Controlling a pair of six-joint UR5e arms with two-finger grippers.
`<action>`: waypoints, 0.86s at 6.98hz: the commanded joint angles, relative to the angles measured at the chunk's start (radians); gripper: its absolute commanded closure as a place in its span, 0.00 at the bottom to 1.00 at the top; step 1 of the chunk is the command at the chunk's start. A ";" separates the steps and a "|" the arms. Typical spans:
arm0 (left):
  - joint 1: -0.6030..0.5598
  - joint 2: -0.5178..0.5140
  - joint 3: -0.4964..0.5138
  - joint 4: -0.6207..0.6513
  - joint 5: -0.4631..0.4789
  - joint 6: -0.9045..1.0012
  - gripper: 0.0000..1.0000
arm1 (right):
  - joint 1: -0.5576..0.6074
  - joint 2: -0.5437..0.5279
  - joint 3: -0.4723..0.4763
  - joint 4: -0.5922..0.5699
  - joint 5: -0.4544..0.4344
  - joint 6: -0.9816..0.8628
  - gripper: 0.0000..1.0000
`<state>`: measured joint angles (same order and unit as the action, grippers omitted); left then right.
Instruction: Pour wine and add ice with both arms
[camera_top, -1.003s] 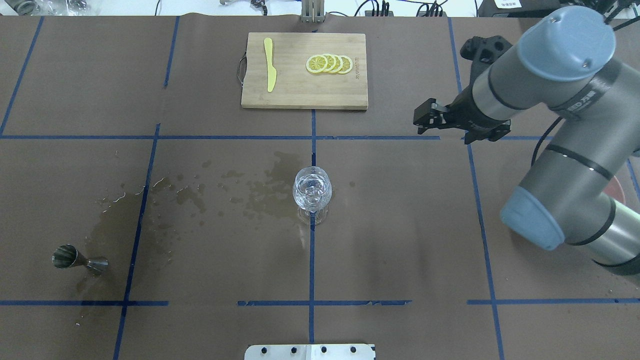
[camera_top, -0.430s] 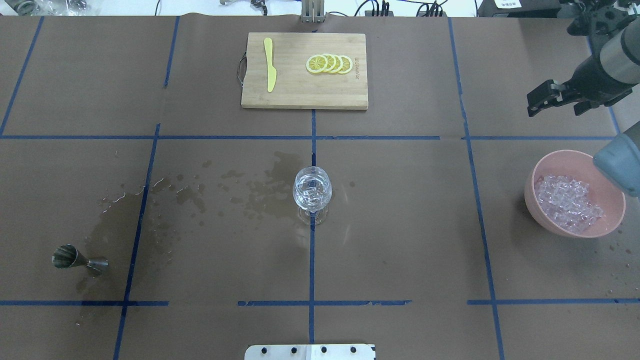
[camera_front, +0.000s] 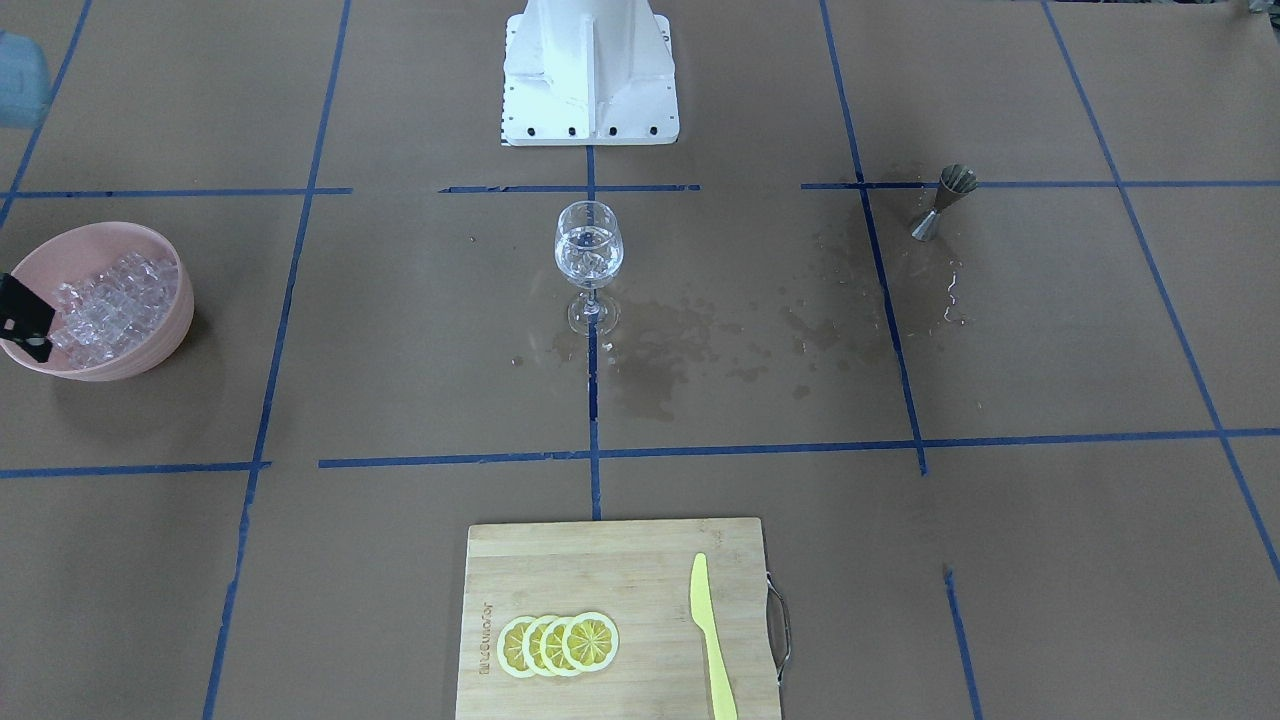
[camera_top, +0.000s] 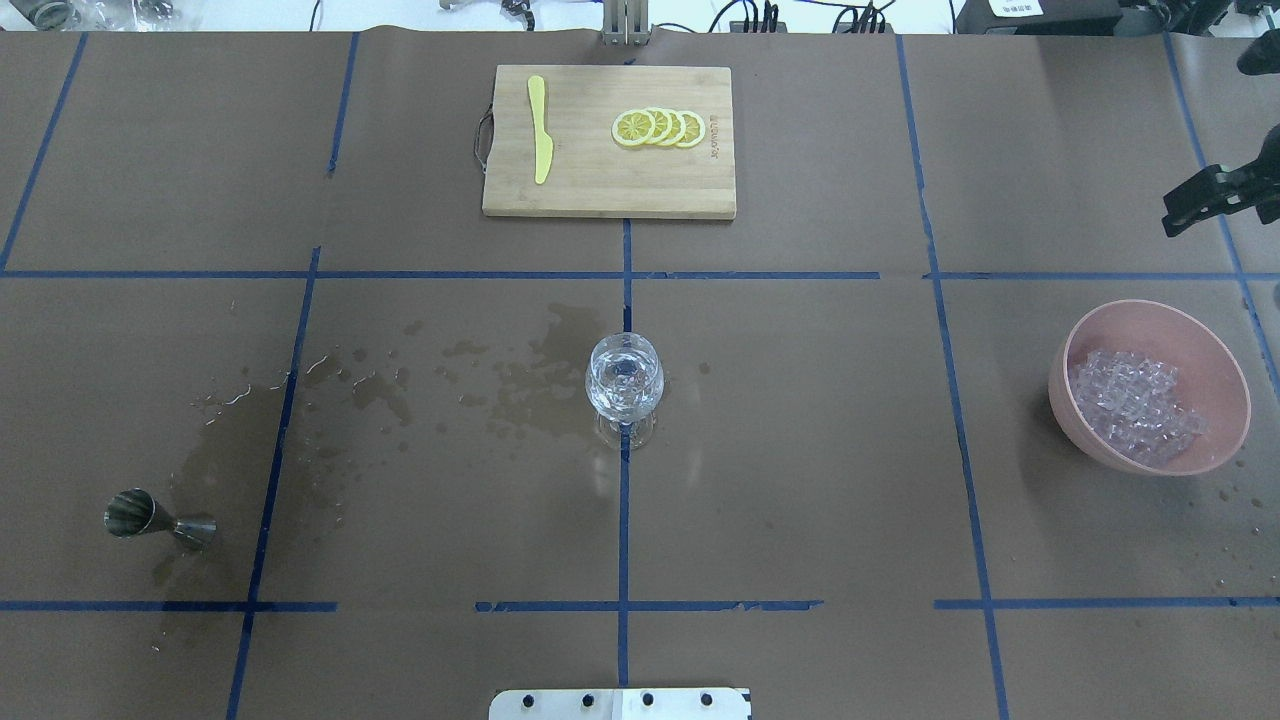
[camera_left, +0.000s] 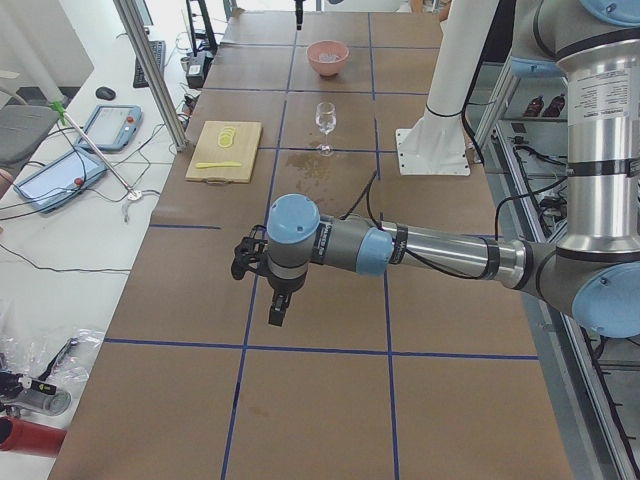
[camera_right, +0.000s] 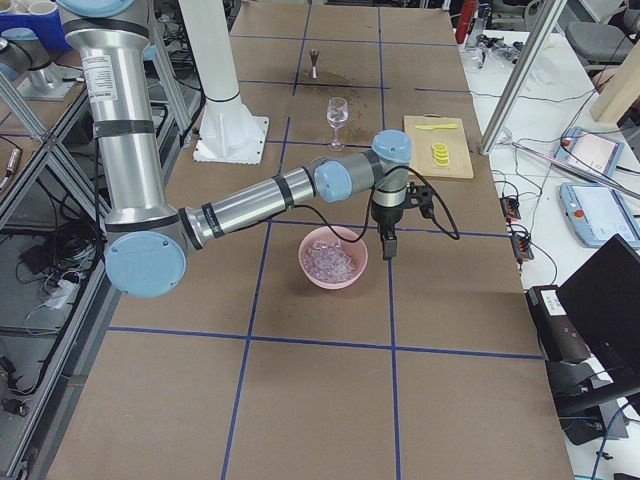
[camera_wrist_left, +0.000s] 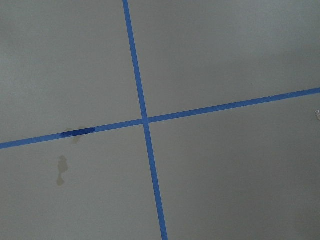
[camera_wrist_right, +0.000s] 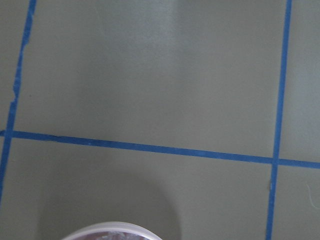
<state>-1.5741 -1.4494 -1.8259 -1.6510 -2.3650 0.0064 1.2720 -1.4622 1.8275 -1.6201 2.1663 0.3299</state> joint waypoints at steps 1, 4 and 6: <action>0.000 0.017 0.005 -0.018 0.000 0.001 0.00 | 0.076 -0.041 -0.020 -0.007 0.106 -0.090 0.00; -0.001 0.015 0.034 -0.029 0.039 -0.002 0.00 | 0.177 -0.093 -0.080 -0.073 0.150 -0.370 0.00; -0.007 0.007 0.014 -0.012 0.136 0.003 0.00 | 0.242 -0.098 -0.210 -0.084 0.185 -0.497 0.00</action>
<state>-1.5781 -1.4387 -1.7994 -1.6717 -2.2646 0.0068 1.4771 -1.5599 1.6981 -1.6967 2.3206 -0.0828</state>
